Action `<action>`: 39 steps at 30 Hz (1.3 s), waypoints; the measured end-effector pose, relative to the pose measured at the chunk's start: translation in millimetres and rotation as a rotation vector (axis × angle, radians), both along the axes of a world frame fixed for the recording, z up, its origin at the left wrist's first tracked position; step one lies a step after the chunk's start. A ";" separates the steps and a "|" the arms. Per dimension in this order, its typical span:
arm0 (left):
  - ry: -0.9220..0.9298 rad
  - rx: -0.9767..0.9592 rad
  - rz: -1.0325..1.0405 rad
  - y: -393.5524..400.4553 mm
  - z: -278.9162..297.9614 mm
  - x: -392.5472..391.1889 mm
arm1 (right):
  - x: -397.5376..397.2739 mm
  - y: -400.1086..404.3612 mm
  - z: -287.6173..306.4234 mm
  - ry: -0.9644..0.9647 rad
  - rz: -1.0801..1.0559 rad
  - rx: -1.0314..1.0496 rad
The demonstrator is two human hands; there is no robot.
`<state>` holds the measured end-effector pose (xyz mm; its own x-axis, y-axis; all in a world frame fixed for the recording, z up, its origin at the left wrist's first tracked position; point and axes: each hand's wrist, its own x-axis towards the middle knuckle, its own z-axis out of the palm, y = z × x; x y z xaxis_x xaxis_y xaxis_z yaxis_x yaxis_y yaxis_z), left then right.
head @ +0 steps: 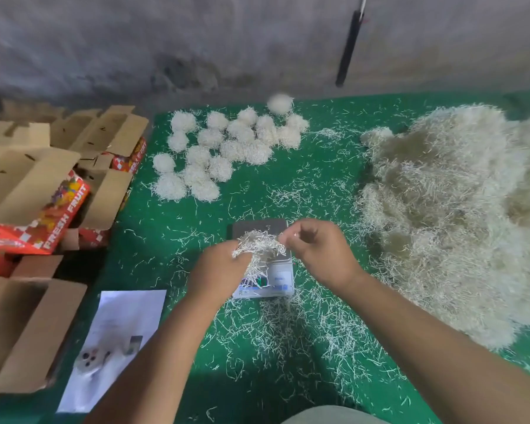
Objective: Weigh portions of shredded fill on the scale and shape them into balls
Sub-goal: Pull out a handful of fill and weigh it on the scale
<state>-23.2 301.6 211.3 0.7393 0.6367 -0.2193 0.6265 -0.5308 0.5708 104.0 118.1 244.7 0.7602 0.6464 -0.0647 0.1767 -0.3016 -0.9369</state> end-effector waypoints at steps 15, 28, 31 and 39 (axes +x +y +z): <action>-0.244 -0.544 0.276 -64.4 21.8 46.8 | 5.1 -71.1 9.8 0.074 -0.124 0.028; -0.307 -0.750 0.599 -101.3 41.9 44.1 | -2.3 -73.1 -4.3 -0.031 0.044 -0.098; -0.396 -0.783 0.646 -88.9 50.9 50.0 | -3.6 -73.5 -4.8 -0.039 0.086 -0.147; -0.542 -1.046 0.616 -104.6 49.7 63.1 | 0.3 -75.0 1.5 0.074 0.105 -0.046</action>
<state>39.9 196.9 261.0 0.5416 0.6096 -0.5789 0.1700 0.5950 0.7856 104.3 43.0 246.2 0.6807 0.7170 -0.1498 0.1401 -0.3282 -0.9342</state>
